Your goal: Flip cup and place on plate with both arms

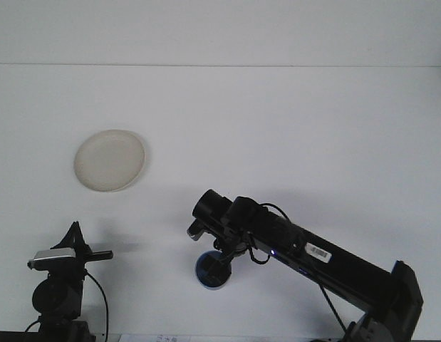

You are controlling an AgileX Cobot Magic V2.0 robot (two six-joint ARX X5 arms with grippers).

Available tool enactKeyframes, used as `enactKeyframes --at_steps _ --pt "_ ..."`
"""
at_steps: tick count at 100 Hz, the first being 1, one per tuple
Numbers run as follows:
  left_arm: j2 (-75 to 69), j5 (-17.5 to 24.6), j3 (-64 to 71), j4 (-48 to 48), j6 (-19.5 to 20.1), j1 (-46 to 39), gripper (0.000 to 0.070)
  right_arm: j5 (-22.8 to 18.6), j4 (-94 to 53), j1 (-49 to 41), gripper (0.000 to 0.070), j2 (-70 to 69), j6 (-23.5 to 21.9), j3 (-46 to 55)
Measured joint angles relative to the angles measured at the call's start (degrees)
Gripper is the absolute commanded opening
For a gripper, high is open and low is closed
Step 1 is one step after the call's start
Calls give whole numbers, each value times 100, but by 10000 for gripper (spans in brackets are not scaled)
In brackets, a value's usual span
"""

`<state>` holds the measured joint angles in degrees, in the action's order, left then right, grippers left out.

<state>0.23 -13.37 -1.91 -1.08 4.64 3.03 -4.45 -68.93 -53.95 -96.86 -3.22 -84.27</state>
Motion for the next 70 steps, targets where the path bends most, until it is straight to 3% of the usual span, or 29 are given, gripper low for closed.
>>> enactKeyframes --at_steps 31,52,70 --pt "0 0 0 0 -2 0 13 188 219 7 555 1670 0 0" --pt "0 0 0 0 -2 0 14 1207 966 7 552 3473 -13 201" --pt "0 0 0 0 0 0 13 2184 1934 7 551 5250 -282 1460"
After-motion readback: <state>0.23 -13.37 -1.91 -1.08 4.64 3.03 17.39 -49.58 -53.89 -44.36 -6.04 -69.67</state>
